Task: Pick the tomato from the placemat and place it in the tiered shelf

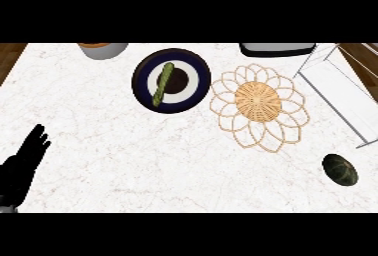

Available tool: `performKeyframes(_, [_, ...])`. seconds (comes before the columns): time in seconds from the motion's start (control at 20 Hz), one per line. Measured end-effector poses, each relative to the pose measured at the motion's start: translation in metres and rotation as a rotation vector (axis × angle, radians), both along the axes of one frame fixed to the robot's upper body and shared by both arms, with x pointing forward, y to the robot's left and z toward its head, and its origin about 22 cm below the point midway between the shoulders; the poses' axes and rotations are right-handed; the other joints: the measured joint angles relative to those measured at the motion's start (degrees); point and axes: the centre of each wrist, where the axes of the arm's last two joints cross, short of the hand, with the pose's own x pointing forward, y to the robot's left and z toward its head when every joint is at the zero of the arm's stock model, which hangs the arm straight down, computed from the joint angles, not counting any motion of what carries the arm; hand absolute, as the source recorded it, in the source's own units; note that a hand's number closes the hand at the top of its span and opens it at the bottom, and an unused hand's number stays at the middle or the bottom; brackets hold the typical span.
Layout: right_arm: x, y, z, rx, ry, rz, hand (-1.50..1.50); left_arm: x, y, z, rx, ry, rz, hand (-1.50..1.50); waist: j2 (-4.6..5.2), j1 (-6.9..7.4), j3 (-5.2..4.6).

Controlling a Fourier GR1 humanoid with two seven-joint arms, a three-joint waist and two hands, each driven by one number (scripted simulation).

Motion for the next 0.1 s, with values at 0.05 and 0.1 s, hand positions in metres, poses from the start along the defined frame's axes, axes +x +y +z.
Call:
performKeyframes(0.05, [-0.0087, 0.0011, 0.0000, -0.010, -0.004, 0.003, -1.50, -0.0018, 0.0013, -0.0017, -0.001, 0.003, 0.007, 0.00, -0.15, -0.37, -0.02])
performKeyframes(0.1, [-0.0166, 0.0028, -0.0003, -0.021, -0.007, 0.007, -1.50, -0.0006, 0.0016, -0.0004, 0.001, 0.003, 0.014, 0.00, -0.28, -0.72, -0.03])
